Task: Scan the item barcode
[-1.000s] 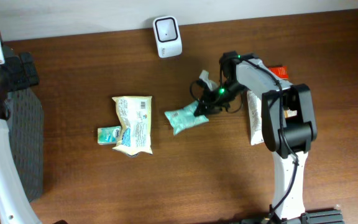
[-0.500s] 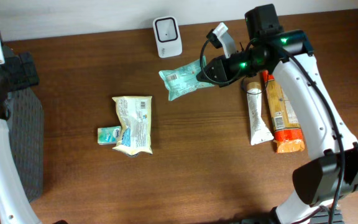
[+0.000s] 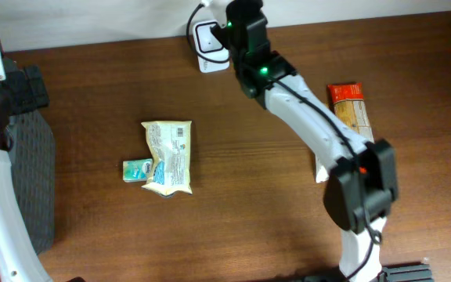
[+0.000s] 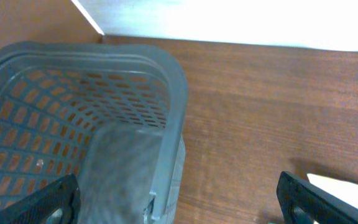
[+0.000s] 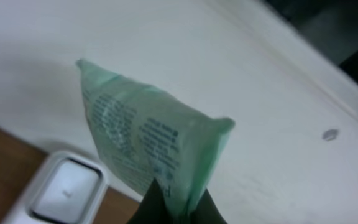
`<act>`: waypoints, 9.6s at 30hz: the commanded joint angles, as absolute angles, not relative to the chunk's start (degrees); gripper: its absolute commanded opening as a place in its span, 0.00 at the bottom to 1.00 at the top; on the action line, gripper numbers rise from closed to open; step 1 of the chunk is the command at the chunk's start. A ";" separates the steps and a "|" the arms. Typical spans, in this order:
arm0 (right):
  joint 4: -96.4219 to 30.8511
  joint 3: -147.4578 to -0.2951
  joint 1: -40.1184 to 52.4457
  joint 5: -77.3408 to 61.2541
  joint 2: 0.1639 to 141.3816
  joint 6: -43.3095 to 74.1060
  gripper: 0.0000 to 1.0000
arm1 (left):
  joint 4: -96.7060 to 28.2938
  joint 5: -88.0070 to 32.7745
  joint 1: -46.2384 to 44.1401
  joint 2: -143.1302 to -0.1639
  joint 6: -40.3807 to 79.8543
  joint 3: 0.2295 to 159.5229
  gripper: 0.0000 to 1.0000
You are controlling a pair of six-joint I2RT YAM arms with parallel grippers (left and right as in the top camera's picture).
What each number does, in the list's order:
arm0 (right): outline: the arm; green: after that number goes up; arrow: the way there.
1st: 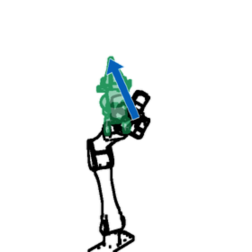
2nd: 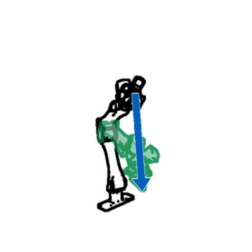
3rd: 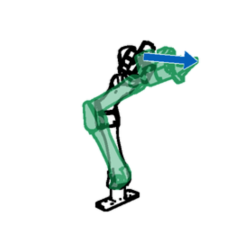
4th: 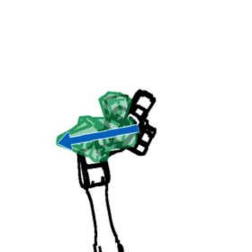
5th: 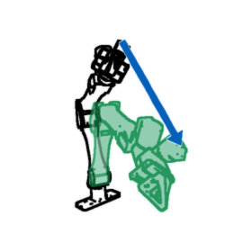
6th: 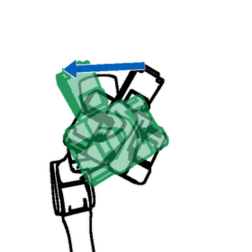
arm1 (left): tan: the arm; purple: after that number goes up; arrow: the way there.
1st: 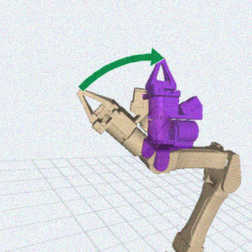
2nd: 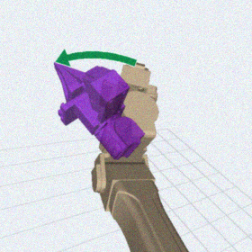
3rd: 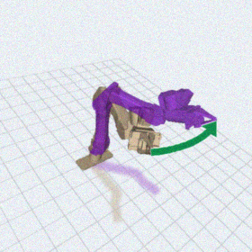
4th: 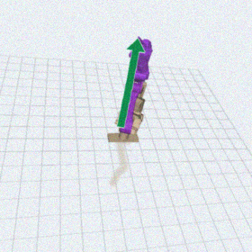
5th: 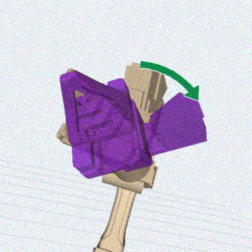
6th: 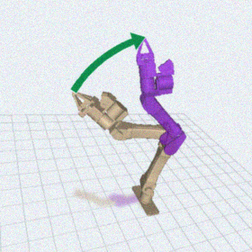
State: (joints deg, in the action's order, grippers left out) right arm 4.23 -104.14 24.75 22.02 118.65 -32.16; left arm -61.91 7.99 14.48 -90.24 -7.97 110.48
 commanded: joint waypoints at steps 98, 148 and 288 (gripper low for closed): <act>-57.49 -103.42 10.59 -28.51 113.25 18.11 0.96 | -62.70 7.94 14.70 -90.02 -8.86 110.78 0.99; -54.52 -91.00 27.16 -40.58 130.65 18.98 0.38 | -62.72 7.94 14.70 -90.02 -8.86 110.78 0.99; 57.17 -100.18 25.47 22.31 132.62 -70.50 0.04 | -62.72 7.94 14.70 -90.02 -8.86 110.78 0.99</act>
